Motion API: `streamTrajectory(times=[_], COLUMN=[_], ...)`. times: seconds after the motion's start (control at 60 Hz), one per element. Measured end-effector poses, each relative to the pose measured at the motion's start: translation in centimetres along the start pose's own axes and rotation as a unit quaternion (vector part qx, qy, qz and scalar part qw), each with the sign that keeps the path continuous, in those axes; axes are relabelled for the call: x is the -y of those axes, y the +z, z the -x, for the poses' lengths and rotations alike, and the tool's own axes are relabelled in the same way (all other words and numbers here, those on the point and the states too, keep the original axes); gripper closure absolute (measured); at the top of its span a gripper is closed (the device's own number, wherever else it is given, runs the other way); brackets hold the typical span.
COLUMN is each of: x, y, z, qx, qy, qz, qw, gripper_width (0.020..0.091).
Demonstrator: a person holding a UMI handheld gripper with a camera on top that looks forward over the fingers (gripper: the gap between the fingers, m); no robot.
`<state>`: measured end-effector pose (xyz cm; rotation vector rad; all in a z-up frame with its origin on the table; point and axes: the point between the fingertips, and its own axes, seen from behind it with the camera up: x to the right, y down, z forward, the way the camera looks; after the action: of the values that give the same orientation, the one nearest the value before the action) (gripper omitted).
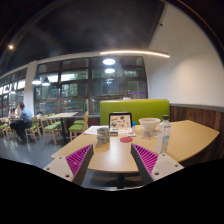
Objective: Pour water
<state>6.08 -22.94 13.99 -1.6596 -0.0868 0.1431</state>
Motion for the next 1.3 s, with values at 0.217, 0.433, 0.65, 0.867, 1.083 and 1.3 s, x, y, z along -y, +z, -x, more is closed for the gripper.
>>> streamTrajectory(times=[0.217,0.433,0.65,0.867,1.083,1.3], x=[1.0,0.5,-1.0,0.2,0.0,0.1], y=[1.0,5.4,13.5,20.6,22.7,23.1], z=[-3.8,-16.0,-23.7,-27.2,-29.2,-28.5], qx=[-0.021,-0.090,-0.127,-0.139,-0.187,-0.210], qy=[-0.020,-0.011,-0.024,-0.024,-0.002,-0.035], qz=[-0.026,-0.032,-0.023,-0.037,-0.054,-0.056], qw=[0.999,0.995,0.991,0.989,0.981,0.975], gripper_width=[0.0273,0.0280,0.0272,0.0266,0.0565,0.0705])
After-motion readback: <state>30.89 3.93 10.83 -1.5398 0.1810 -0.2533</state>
